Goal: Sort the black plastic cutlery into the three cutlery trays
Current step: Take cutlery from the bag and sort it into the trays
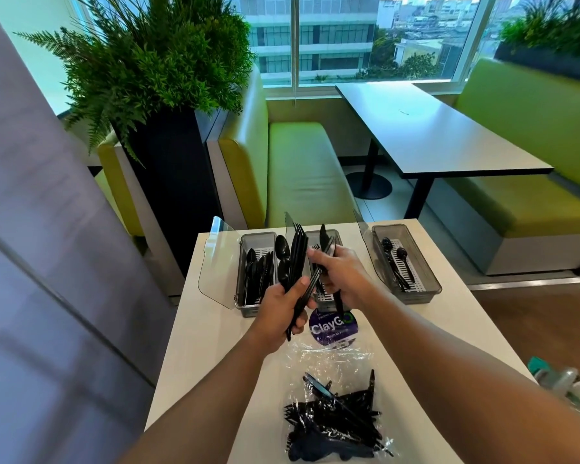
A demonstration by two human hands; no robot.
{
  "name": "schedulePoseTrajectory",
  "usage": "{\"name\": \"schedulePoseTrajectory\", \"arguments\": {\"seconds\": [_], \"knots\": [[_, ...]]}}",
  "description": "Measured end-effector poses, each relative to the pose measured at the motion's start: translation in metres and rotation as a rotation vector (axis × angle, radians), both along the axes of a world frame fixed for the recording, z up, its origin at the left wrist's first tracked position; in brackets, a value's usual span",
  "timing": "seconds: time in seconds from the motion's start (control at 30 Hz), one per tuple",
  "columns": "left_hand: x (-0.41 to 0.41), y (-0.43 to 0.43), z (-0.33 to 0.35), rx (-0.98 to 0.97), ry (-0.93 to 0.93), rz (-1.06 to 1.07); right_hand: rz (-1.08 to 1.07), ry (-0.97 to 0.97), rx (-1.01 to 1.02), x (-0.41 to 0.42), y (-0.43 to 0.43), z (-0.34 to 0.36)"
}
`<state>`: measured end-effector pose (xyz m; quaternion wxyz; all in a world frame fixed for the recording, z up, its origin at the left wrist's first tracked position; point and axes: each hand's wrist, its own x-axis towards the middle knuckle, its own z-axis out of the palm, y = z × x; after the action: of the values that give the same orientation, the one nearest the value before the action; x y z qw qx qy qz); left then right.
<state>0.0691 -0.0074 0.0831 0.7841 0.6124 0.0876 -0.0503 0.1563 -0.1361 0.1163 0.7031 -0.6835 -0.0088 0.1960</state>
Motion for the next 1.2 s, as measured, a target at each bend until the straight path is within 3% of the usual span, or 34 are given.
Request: {"name": "schedulePoseTrajectory", "arguments": {"seconds": [0.27,0.47,0.57,0.73,0.83,1.2], "knots": [[0.003,0.003,-0.003,0.063,-0.023,0.016,-0.140,-0.034,0.047,-0.001,0.010,0.006],[0.005,0.004,-0.009,0.130,-0.008,-0.002,-0.380,-0.048,0.240,0.005,0.016,0.014],[0.003,0.004,-0.010,0.128,0.017,0.002,-0.334,-0.087,0.180,0.007,0.013,0.018],[0.001,0.002,-0.004,0.084,0.005,0.003,-0.073,-0.122,-0.010,-0.004,0.010,0.009],[0.001,0.001,-0.003,0.049,0.000,0.018,0.023,-0.065,0.009,-0.008,0.014,0.001],[0.004,0.005,-0.002,0.116,-0.070,0.120,-0.072,-0.042,0.121,0.000,0.013,-0.002]]}}
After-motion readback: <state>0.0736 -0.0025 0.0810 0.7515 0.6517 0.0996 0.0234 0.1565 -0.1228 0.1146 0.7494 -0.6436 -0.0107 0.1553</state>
